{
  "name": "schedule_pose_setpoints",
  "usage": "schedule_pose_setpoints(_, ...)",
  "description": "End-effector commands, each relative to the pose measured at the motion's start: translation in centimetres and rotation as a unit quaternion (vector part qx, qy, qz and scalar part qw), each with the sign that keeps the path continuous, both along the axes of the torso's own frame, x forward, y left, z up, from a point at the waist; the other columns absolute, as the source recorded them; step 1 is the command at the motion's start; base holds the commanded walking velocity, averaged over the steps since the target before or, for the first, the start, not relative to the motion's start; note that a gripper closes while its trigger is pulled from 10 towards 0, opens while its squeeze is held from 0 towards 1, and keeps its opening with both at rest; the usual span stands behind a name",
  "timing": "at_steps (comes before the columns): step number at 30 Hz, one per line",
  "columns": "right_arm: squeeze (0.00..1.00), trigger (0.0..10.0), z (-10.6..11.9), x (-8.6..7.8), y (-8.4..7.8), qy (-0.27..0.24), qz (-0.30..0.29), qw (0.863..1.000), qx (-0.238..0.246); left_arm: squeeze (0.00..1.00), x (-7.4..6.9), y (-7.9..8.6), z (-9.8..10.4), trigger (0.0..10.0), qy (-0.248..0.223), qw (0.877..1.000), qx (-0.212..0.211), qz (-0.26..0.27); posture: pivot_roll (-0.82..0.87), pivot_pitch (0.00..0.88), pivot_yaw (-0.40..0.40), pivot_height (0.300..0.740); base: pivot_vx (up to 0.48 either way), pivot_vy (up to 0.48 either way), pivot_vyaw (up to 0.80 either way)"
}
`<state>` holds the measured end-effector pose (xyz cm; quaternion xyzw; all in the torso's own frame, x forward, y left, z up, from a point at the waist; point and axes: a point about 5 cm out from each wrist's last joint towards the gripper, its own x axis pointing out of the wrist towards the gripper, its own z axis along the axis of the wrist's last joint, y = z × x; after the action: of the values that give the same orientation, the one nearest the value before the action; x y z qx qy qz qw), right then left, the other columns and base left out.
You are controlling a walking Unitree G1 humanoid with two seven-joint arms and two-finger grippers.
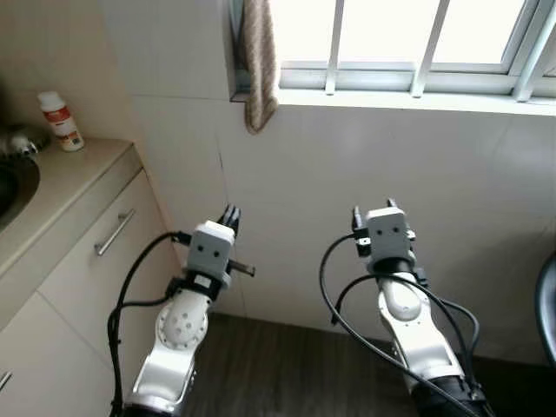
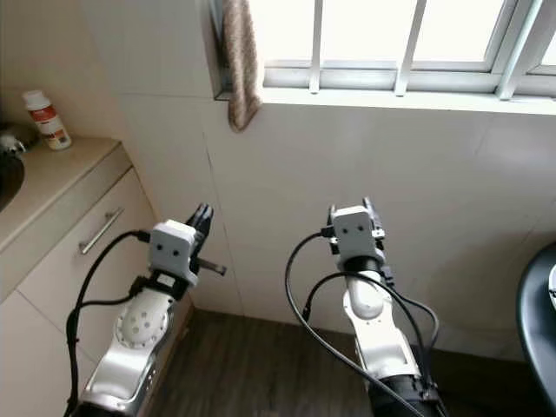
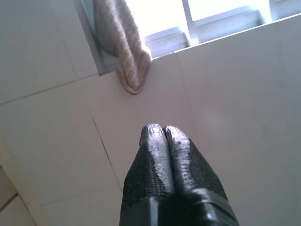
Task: Kitchen organization
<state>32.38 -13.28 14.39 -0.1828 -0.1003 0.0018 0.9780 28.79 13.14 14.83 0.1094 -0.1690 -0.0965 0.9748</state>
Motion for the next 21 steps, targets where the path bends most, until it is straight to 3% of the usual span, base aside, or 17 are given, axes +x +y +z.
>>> schedule_pose_setpoints(1, 0.00, 10.0, -0.9, -0.2, -0.7, 0.021, -0.007, 0.999, -0.023, 0.00, -0.1, -0.8, -0.5, 10.0, 0.010, 1.000, 0.007, -0.015, -0.09, 0.000, 0.044, 0.740, 0.000, -0.326, 0.00)
schedule_pose_setpoints(7, 0.00, 10.0, -1.8, -0.3, -0.5, 0.035, -0.006, 0.997, -0.070, 0.00, -0.1, -0.8, -0.7, 10.0, 0.014, 1.000, 0.007, -0.015, -0.08, 0.000, 0.046, 0.740, 0.000, -0.085, 0.00)
schedule_pose_setpoints(13, 0.00, 10.0, -2.4, -0.2, -0.7, 0.052, -0.017, 0.996, -0.077, 0.00, -0.1, -0.7, -0.9, 10.0, 0.019, 1.000, 0.010, -0.015, -0.08, 0.000, 0.046, 0.740, 0.000, 0.000, 0.00)
schedule_pose_setpoints(19, 0.00, 10.0, -2.8, 0.0, -1.1, 0.066, -0.032, 0.994, -0.082, 0.00, -0.1, -0.8, -1.0, 10.0, 0.022, 1.000, 0.012, -0.016, -0.08, 0.000, 0.046, 0.740, 0.000, -0.146, -0.80)
schedule_pose_setpoints(21, 0.00, 10.0, -2.8, 0.0, -0.9, 0.062, -0.028, 0.994, -0.087, 0.00, 0.0, -0.7, -1.1, 10.0, 0.024, 1.000, 0.012, -0.016, -0.08, 0.000, 0.046, 0.740, 0.000, -0.337, 0.00)
